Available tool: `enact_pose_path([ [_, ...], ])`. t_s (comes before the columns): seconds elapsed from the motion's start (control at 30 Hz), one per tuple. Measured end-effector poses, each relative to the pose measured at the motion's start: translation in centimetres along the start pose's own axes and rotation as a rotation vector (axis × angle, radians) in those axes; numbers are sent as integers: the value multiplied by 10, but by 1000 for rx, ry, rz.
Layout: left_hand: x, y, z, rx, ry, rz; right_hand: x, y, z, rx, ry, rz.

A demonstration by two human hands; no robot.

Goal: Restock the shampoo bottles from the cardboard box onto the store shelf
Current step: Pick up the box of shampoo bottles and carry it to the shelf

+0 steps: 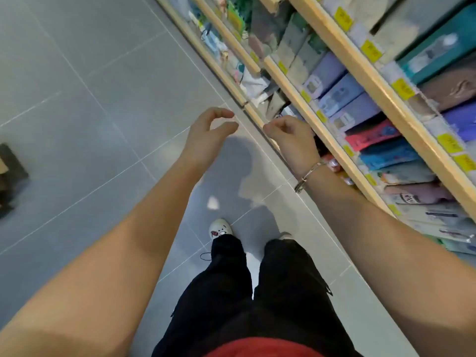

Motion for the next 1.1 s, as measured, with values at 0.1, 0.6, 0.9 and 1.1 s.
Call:
enact_pose_path([
  [0.1, 2, -23, -53, -11, 90, -57, 3, -10, 59, -90, -124, 8],
  [0.6, -6, -119, -268, -185, 576, -312, 30, -93, 310, -463, -649, -233],
  [0.9, -11, -165, -392, -321, 798, -443, 29, -149, 454, -646, -902, -353],
  [1.1, -40, -203, -471, -363, 940, -532, -6, -173, 543, -652, -1022, -393],
])
Point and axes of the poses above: each hand's wrist, its own x-axis towards the middle knuckle, its own z-axis out of the palm, y = z × x, the point moved 4 cm from there along x, towards the middle knuckle, and after that the axes turned 1 degree about y, right-handed, at the moved point
